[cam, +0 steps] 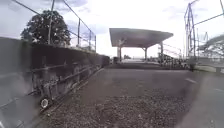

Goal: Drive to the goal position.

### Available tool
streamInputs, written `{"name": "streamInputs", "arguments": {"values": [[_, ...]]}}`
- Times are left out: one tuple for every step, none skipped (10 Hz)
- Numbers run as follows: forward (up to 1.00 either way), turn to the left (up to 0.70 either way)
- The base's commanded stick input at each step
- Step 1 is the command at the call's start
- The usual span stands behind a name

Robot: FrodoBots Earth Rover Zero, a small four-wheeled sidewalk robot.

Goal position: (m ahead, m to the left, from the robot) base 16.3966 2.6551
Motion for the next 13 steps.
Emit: {"name": "streamInputs", "arguments": {"values": [[0.5, 0.0], [0.5, 0.0], [0.5, 0.0], [0.5, 0.0], [0.5, 0.0], [0.5, 0.0], [0.5, 0.0], [0.5, 0.0], [0.5, 0.0], [0.5, 0.0], [0.5, 0.0], [0.5, 0.0], [0.5, 0.0]]}}
